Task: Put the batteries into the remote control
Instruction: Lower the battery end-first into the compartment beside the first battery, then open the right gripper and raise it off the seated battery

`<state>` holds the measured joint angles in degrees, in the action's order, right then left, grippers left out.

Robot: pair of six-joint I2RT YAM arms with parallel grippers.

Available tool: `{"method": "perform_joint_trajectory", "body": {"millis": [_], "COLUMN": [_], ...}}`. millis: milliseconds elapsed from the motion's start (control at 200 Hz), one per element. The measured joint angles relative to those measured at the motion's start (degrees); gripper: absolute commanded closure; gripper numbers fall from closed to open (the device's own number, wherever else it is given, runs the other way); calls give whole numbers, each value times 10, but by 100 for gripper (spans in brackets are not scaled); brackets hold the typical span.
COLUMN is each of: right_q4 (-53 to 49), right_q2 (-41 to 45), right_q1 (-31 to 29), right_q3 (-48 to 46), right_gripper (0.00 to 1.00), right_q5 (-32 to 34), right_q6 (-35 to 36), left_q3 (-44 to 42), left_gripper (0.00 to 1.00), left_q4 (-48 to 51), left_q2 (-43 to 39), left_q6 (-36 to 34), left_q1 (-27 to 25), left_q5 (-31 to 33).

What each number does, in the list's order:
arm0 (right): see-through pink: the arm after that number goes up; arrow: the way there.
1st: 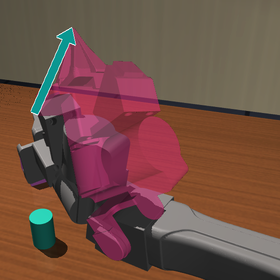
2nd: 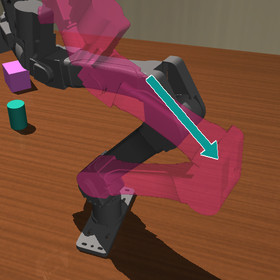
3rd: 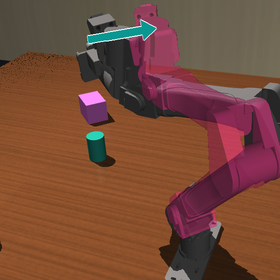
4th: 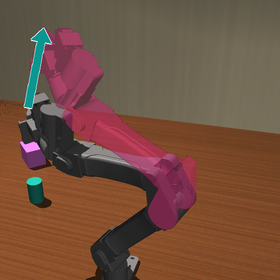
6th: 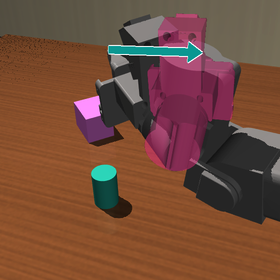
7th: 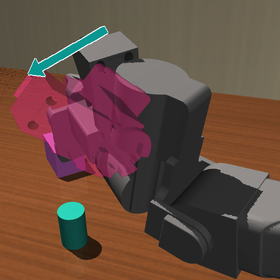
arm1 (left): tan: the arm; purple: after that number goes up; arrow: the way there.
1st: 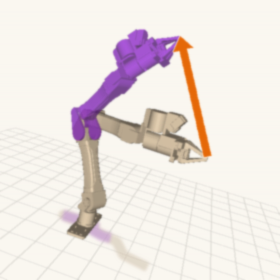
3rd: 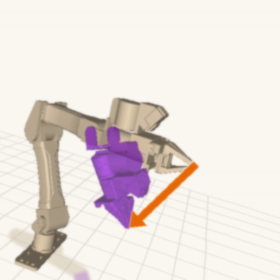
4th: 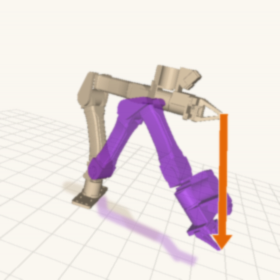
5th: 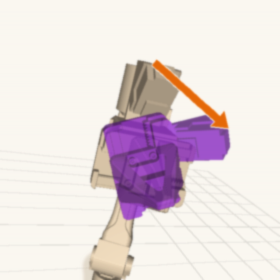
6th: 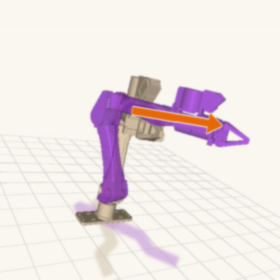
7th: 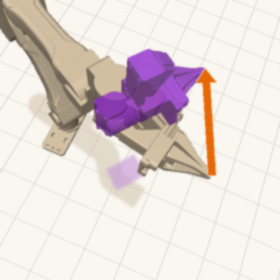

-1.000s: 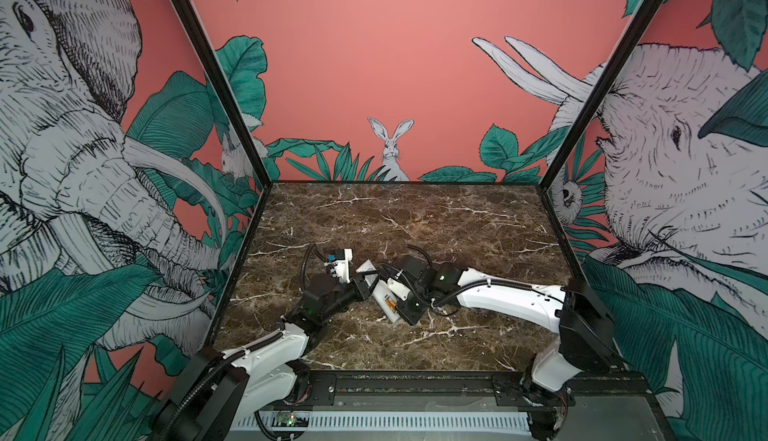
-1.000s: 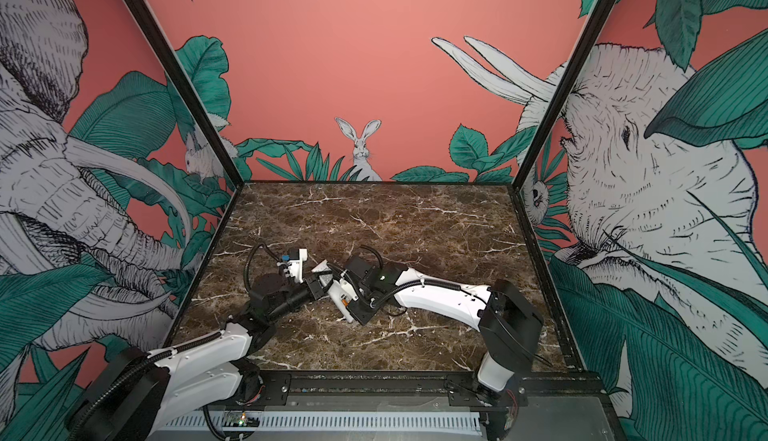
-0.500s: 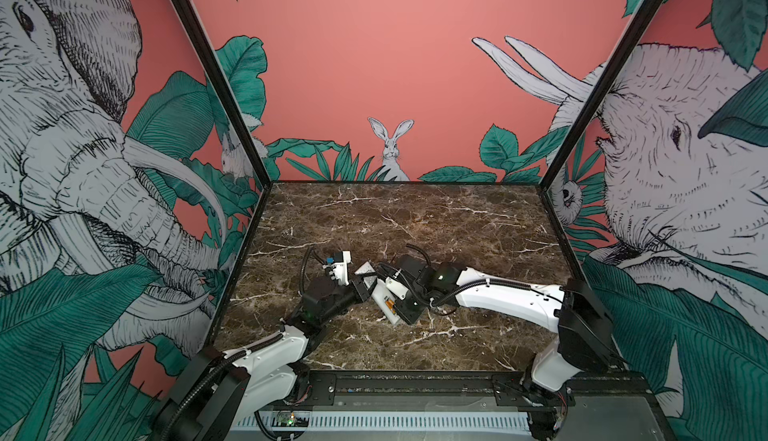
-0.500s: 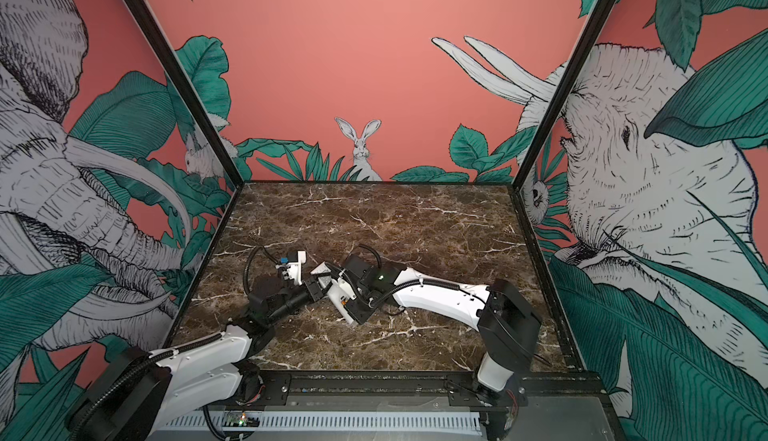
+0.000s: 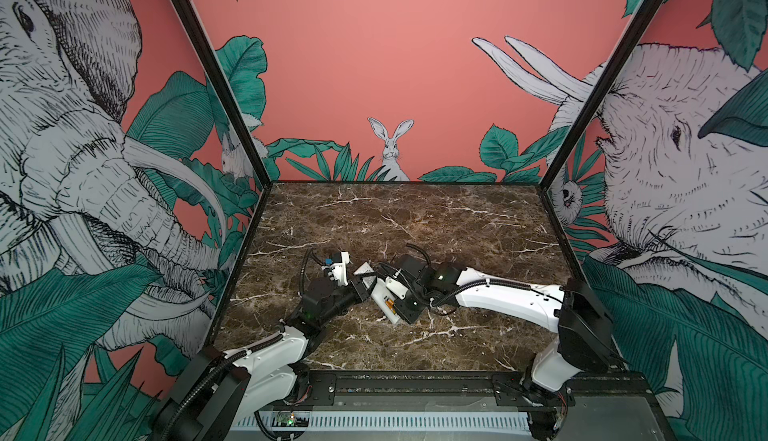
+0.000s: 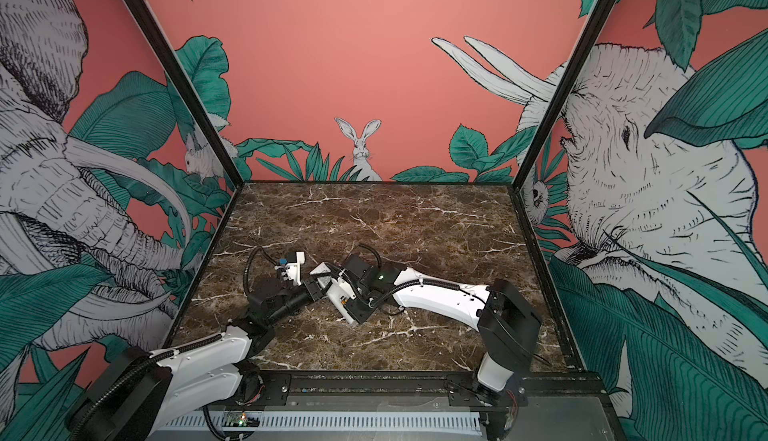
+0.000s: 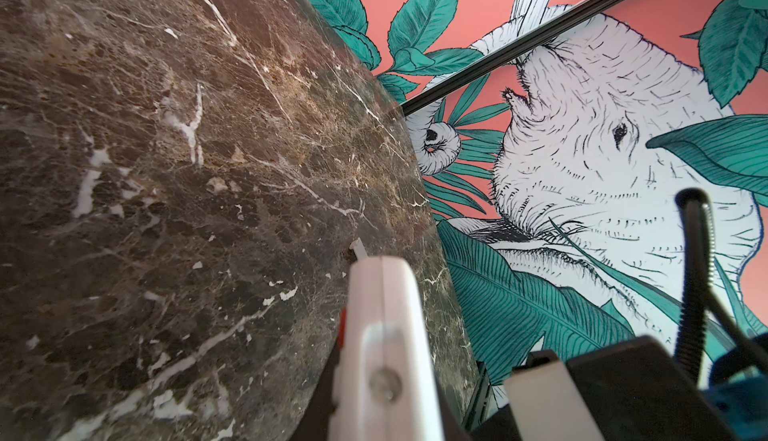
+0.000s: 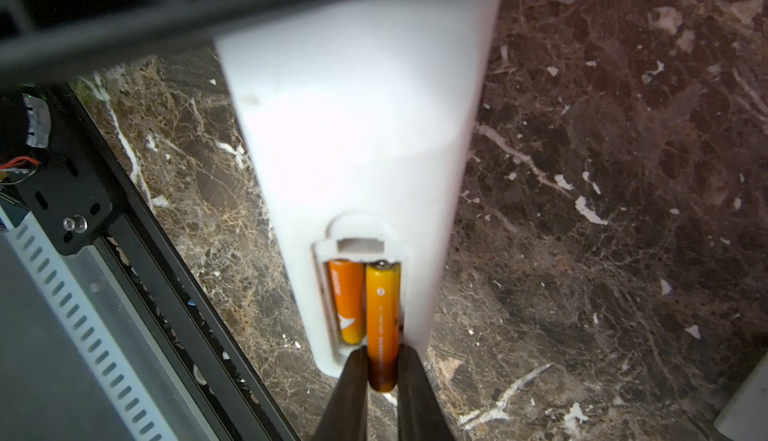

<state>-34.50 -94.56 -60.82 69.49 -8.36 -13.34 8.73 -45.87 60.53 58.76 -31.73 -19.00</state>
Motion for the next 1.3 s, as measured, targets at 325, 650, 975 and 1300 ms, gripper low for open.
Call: {"method": "perform_joint_trajectory", "body": {"millis": [325,650,975,1300], "right_q4": [7,12,15,26], "right_q2": [0,5,52,177], "right_q1": [0,0,0,-7], "right_q3": [0,0,0,-74], "right_gripper": [75,66,62,59], "right_q5": [1,0,-7,-9], "right_q6": [-2,1,14,124], "left_q3": [-3,-3,-3,-3], "left_gripper": [100,100,100,100], "left_q4": [-7,-7,-7,7], "left_q2": [1,1,1,-16], "left_q6": [7,13,13,13], "left_q1": [0,0,0,0], "left_q5": [6,7,6,-7]}}
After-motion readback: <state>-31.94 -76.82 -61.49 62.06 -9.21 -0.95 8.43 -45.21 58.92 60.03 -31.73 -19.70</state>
